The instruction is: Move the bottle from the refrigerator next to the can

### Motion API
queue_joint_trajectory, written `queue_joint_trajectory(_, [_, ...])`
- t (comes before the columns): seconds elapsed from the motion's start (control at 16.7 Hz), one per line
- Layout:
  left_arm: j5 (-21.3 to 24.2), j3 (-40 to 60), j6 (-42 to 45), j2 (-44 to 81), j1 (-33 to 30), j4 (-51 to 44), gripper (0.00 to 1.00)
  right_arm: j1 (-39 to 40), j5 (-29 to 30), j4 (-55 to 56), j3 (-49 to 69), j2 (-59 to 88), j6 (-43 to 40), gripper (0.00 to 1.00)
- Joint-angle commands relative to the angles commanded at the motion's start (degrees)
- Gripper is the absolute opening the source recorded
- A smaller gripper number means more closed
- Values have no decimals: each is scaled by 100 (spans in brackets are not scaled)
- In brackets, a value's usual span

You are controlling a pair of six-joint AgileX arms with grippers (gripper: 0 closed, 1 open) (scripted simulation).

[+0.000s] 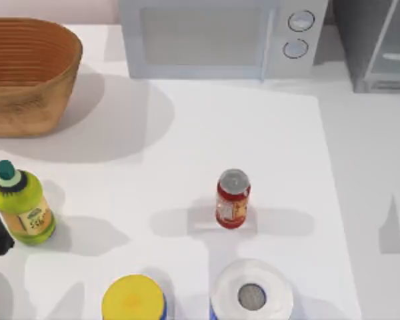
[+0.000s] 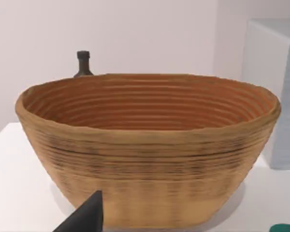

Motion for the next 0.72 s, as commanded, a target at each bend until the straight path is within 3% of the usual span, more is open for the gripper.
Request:
queue_joint_trajectory(0.36, [0,0,0,0,0,0,100,-100,-52,469,415,597,10,100])
queue_joint_trajectory(0.72, [0,0,0,0,0,0,100,-392,-317,2080,1828,3306,57,100])
